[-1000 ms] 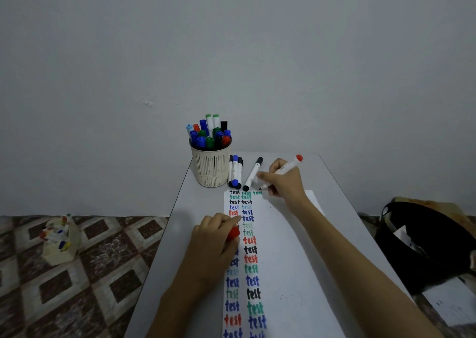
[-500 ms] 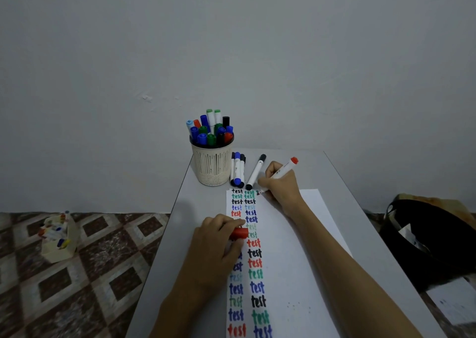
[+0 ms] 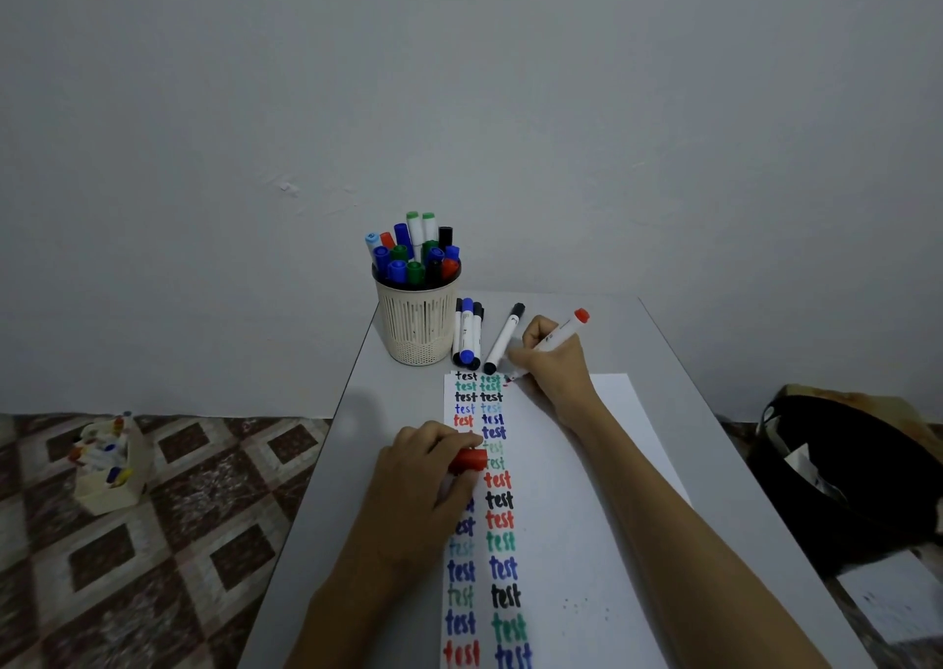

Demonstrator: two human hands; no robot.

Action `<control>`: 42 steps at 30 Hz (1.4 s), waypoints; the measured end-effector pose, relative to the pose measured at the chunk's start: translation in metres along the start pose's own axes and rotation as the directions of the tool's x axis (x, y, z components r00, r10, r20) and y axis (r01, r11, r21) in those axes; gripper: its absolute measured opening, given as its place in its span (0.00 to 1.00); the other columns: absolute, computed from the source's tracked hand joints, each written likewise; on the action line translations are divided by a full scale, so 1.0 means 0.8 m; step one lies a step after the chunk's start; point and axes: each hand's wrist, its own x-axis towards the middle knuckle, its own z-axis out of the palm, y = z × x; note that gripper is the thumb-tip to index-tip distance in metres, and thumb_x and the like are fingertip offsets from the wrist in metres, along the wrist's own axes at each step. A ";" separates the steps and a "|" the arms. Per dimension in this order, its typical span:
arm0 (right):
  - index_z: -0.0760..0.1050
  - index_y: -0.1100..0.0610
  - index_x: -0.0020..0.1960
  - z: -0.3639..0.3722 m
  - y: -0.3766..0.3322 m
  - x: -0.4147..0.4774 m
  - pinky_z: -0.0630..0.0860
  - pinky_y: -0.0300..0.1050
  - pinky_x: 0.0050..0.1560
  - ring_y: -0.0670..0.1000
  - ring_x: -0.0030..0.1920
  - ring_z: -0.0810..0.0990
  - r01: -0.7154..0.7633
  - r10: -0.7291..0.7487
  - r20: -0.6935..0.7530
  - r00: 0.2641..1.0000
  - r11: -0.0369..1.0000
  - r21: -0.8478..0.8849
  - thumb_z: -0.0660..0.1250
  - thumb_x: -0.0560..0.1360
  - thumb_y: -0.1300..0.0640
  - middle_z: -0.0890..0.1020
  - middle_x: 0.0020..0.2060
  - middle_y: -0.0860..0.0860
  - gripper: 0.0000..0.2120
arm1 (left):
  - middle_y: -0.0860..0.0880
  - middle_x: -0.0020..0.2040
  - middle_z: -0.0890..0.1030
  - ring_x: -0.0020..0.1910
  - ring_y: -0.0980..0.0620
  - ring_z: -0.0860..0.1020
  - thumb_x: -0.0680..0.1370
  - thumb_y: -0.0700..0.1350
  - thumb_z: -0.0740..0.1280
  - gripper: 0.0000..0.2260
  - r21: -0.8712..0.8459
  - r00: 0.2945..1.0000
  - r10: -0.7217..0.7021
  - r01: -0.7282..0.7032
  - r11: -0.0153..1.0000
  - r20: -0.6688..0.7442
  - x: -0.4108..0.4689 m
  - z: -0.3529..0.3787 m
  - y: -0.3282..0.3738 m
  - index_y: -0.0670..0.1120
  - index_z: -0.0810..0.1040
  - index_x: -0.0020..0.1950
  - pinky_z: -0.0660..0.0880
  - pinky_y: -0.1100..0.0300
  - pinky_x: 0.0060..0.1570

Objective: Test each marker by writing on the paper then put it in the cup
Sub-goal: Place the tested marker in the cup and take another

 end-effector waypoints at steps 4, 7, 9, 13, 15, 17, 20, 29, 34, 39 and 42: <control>0.66 0.58 0.33 0.001 0.003 -0.001 0.71 0.34 0.27 0.39 0.25 0.74 0.015 -0.014 0.022 1.000 0.998 -0.059 0.69 0.67 0.73 0.73 0.28 0.51 0.15 | 0.54 0.55 0.75 0.53 0.57 0.70 0.72 0.63 0.50 0.26 -0.002 1.000 0.001 -0.001 1.000 -0.004 0.001 0.002 -0.002 0.51 0.74 0.60 0.66 0.61 0.55; 0.66 0.57 0.31 0.002 0.001 -0.001 0.71 0.33 0.27 0.39 0.25 0.74 0.019 -0.017 0.023 1.000 0.997 -0.081 0.69 0.66 0.73 0.73 0.27 0.51 0.16 | 0.54 0.55 0.75 0.52 0.57 0.70 0.73 0.63 0.50 0.25 -0.004 1.000 0.002 -0.003 1.000 -0.015 0.000 0.002 -0.002 0.51 0.74 0.60 0.67 0.61 0.54; 0.66 0.58 0.31 0.000 0.000 -0.001 0.71 0.34 0.26 0.41 0.25 0.74 -0.004 0.006 0.039 0.999 0.999 -0.049 0.68 0.66 0.74 0.73 0.26 0.52 0.17 | 0.54 0.55 0.74 0.53 0.57 0.70 0.72 0.63 0.50 0.26 -0.003 1.000 -0.004 0.004 1.000 -0.003 0.000 0.001 0.000 0.51 0.74 0.60 0.67 0.60 0.55; 0.64 0.59 0.33 -0.003 0.004 0.000 0.69 0.33 0.24 0.42 0.22 0.70 -0.019 0.019 0.001 1.000 0.999 0.031 0.66 0.67 0.76 0.70 0.27 0.54 0.16 | 0.54 0.55 0.75 0.53 0.57 0.70 0.72 0.63 0.51 0.25 -0.012 1.000 0.000 0.000 1.000 -0.010 0.000 0.001 -0.002 0.51 0.74 0.60 0.68 0.59 0.55; 0.64 0.59 0.33 -0.002 0.004 -0.001 0.70 0.33 0.25 0.42 0.23 0.70 0.002 -0.002 0.000 1.000 1.000 0.006 0.66 0.67 0.75 0.69 0.27 0.53 0.16 | 0.54 0.55 0.75 0.53 0.58 0.70 0.72 0.63 0.51 0.25 -0.014 1.000 -0.002 0.002 1.000 -0.010 0.000 0.002 -0.002 0.51 0.74 0.60 0.67 0.61 0.55; 0.65 0.59 0.33 0.000 0.003 -0.001 0.70 0.33 0.26 0.41 0.24 0.71 0.033 -0.033 0.003 0.999 0.999 -0.016 0.67 0.67 0.76 0.70 0.27 0.53 0.16 | 0.54 0.55 0.75 0.53 0.57 0.70 0.72 0.63 0.50 0.26 -0.017 1.000 0.000 0.000 1.000 -0.006 0.000 0.001 -0.002 0.51 0.74 0.60 0.67 0.61 0.55; 0.64 0.59 0.33 0.000 0.002 -0.003 0.70 0.32 0.26 0.39 0.24 0.71 0.063 -0.064 -0.006 0.998 0.997 -0.039 0.67 0.67 0.76 0.70 0.27 0.52 0.16 | 0.54 0.55 0.75 0.53 0.57 0.70 0.72 0.62 0.50 0.25 -0.018 1.000 0.001 -0.001 1.000 -0.005 0.000 0.001 -0.001 0.51 0.74 0.60 0.68 0.59 0.56; 0.63 0.59 0.34 -0.001 0.006 0.000 0.69 0.33 0.26 0.46 0.27 0.68 0.022 -0.023 -0.065 0.998 1.000 -0.017 0.66 0.68 0.75 0.67 0.28 0.53 0.16 | 0.54 0.55 0.75 0.53 0.56 0.71 0.73 0.62 0.51 0.25 -0.022 1.000 0.000 0.000 1.000 -0.015 0.000 0.001 -0.001 0.50 0.75 0.59 0.68 0.58 0.56; 0.63 0.58 0.34 -0.002 0.010 0.003 0.69 0.33 0.27 0.48 0.28 0.67 0.026 -0.031 -0.071 0.997 0.997 -0.071 0.66 0.67 0.74 0.67 0.28 0.53 0.16 | 0.53 0.55 0.75 0.53 0.55 0.71 0.72 0.62 0.50 0.26 -0.029 1.000 -0.004 0.004 1.000 -0.010 -0.001 -0.001 0.002 0.50 0.75 0.60 0.68 0.58 0.56; 0.62 0.58 0.33 -0.001 0.008 0.002 0.69 0.34 0.28 0.46 0.27 0.66 0.031 -0.032 -0.042 0.999 0.999 -0.044 0.65 0.67 0.75 0.66 0.27 0.53 0.17 | 0.53 0.55 0.75 0.53 0.56 0.70 0.72 0.62 0.50 0.26 -0.031 1.000 -0.012 0.012 0.999 -0.007 -0.001 -0.002 0.001 0.50 0.74 0.60 0.67 0.59 0.56; 0.63 0.59 0.33 -0.005 0.011 0.001 0.69 0.35 0.27 0.45 0.26 0.67 0.030 -0.031 -0.081 0.996 0.999 -0.013 0.65 0.67 0.75 0.66 0.27 0.53 0.16 | 0.54 0.55 0.75 0.53 0.57 0.70 0.72 0.62 0.50 0.26 -0.026 1.000 -0.002 0.002 1.000 -0.002 -0.001 -0.001 0.000 0.50 0.74 0.60 0.66 0.60 0.56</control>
